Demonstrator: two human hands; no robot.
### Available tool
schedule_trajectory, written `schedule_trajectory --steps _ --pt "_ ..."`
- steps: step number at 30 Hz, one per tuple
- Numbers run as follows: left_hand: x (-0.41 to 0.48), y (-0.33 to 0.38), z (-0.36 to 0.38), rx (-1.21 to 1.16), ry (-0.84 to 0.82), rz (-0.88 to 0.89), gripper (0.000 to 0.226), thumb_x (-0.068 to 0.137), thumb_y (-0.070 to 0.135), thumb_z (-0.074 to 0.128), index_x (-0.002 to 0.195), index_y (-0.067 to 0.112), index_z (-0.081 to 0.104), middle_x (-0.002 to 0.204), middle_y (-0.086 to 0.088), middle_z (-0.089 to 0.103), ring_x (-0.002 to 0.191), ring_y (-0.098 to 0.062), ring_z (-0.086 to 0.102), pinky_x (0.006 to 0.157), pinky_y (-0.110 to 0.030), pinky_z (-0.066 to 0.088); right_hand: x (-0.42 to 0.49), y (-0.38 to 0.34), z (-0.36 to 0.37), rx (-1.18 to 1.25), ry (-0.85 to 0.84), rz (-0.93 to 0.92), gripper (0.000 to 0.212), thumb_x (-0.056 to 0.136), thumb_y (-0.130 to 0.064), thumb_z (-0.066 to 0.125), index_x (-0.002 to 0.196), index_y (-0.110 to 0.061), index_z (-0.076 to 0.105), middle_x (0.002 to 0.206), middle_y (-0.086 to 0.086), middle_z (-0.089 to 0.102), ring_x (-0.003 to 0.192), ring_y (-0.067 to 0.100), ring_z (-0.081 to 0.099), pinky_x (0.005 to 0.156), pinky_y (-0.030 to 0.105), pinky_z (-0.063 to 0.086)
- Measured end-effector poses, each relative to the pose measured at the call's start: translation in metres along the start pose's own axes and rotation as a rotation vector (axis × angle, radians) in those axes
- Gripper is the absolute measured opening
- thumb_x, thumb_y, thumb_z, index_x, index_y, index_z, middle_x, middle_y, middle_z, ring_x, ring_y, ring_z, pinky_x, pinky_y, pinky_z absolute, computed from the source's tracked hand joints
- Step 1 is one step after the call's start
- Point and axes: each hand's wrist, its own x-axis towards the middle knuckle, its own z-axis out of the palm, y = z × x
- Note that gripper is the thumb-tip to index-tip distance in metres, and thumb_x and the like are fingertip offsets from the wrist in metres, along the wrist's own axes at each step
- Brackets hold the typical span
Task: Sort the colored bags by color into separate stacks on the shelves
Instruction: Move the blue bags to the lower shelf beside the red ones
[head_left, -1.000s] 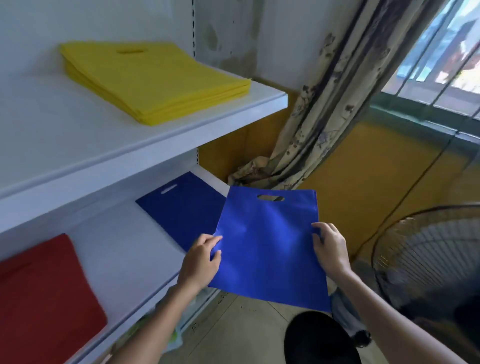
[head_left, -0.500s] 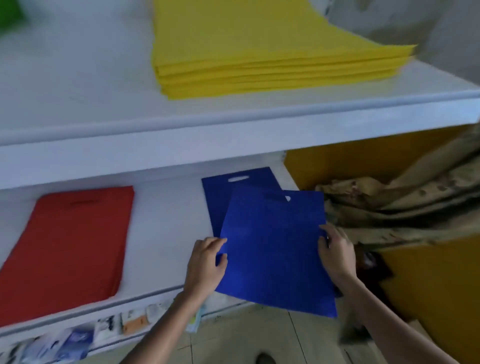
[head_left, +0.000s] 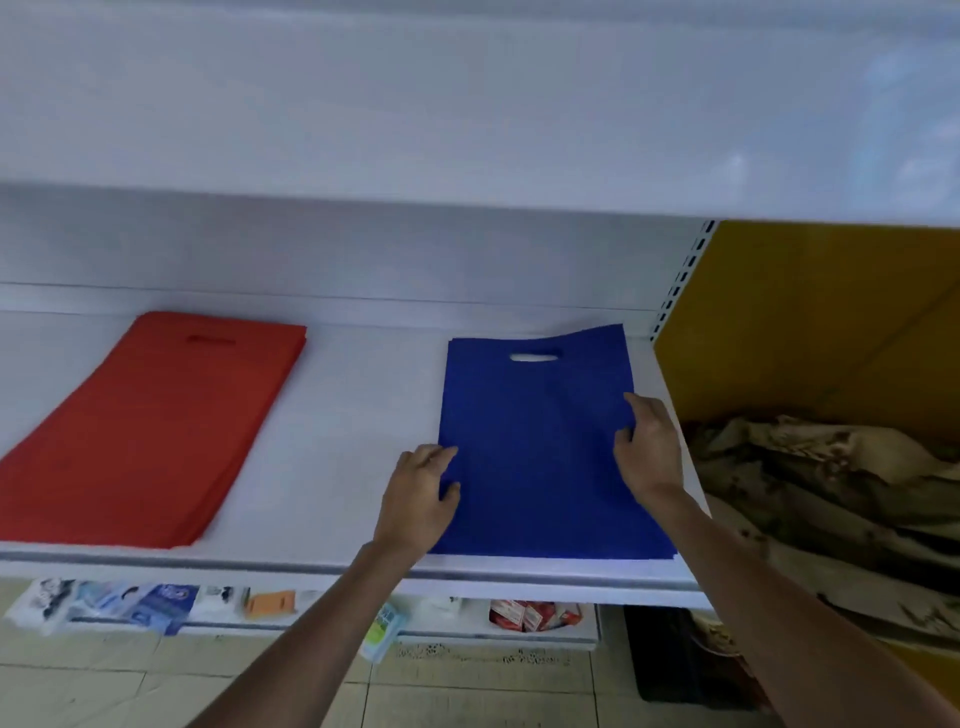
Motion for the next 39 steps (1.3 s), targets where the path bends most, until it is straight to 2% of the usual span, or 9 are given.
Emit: schedule_trajectory --steps 4,10,13,16,20,27,30,35,39 --pt "0.001 -0.003 0.003 0.019 0.042 -0.086 0.045 0.090 0.020 0.055 0.134 0.014 0.047 0.134 -0.006 0.041 0.119 -0.021 0.043 0.101 -0.024 0.037 -0.001 0.013 0.012 -0.167 -0.034 0.109 0.038 0.092 -0.010 0.048 0.130 -0.005 0.051 0.133 0.018 0.046 0.121 0.033 0.041 0.095 0.039 0.041" --pt "0.001 0.002 -0.007 -0.073 -0.003 -0.147 0.046 0.091 0.015 0.052 0.136 0.015 0.043 0.127 -0.008 0.047 0.102 -0.021 0.055 0.091 -0.026 0.044 -0.003 0.011 0.006 -0.172 -0.082 0.087 0.039 0.094 -0.012 0.045 0.132 -0.008 0.049 0.134 0.015 0.046 0.119 0.033 0.041 0.095 0.040 0.042" --pt "-0.007 0.001 -0.022 -0.134 0.042 -0.157 0.040 0.092 0.014 0.052 0.131 0.013 0.048 0.125 -0.008 0.050 0.101 -0.022 0.057 0.086 -0.026 0.045 -0.010 -0.002 0.000 -0.127 0.003 0.038 0.039 0.092 -0.008 0.047 0.131 -0.004 0.049 0.133 0.018 0.048 0.117 0.034 0.044 0.093 0.042 0.041" --pt "-0.023 -0.006 -0.053 -0.155 0.134 -0.178 0.032 0.091 0.013 0.053 0.122 0.011 0.056 0.120 -0.009 0.054 0.096 -0.021 0.060 0.083 -0.026 0.045 -0.019 -0.037 -0.007 0.049 -0.026 -0.022 0.036 0.093 -0.007 0.047 0.129 -0.004 0.050 0.129 0.016 0.052 0.116 0.030 0.046 0.092 0.034 0.042" --pt "-0.055 -0.027 -0.120 -0.133 0.260 -0.199 0.026 0.087 0.008 0.056 0.113 0.009 0.062 0.112 -0.010 0.057 0.086 -0.023 0.062 0.079 -0.029 0.046 -0.031 -0.128 -0.012 0.280 -0.158 -0.104 0.036 0.093 -0.009 0.048 0.129 -0.008 0.051 0.127 0.008 0.054 0.114 0.022 0.051 0.096 0.034 0.045" --pt "-0.146 -0.085 -0.275 -0.012 0.462 -0.240 0.022 0.081 0.004 0.060 0.100 0.012 0.066 0.100 -0.008 0.058 0.083 -0.025 0.062 0.082 -0.033 0.048 -0.108 -0.327 0.007 0.386 -0.359 -0.389 0.031 0.088 -0.007 0.052 0.118 -0.011 0.058 0.100 0.002 0.061 0.081 0.016 0.056 0.080 0.032 0.049" --pt "-0.201 -0.114 -0.341 0.006 0.516 -0.282 0.023 0.084 0.005 0.058 0.105 0.011 0.064 0.106 -0.007 0.054 0.086 -0.022 0.062 0.082 -0.032 0.048 -0.161 -0.410 0.020 0.381 -0.401 -0.566 0.032 0.083 -0.004 0.055 0.114 -0.010 0.062 0.093 0.006 0.068 0.084 0.025 0.064 0.084 0.036 0.050" --pt "-0.282 -0.163 -0.455 0.068 0.575 -0.374 0.025 0.087 0.013 0.058 0.112 0.013 0.061 0.109 -0.005 0.056 0.092 -0.019 0.059 0.082 -0.029 0.045 -0.232 -0.554 0.016 0.431 -0.463 -0.828 0.032 0.085 -0.010 0.056 0.117 -0.012 0.059 0.102 0.005 0.066 0.089 0.022 0.064 0.085 0.037 0.050" --pt "-0.317 -0.185 -0.537 0.111 0.662 -0.371 0.026 0.087 0.012 0.057 0.113 0.010 0.062 0.110 -0.005 0.057 0.089 -0.017 0.057 0.081 -0.025 0.043 -0.264 -0.656 -0.004 0.533 -0.384 -0.932 0.031 0.088 -0.014 0.054 0.118 -0.014 0.057 0.103 0.002 0.064 0.087 0.019 0.062 0.083 0.034 0.049"
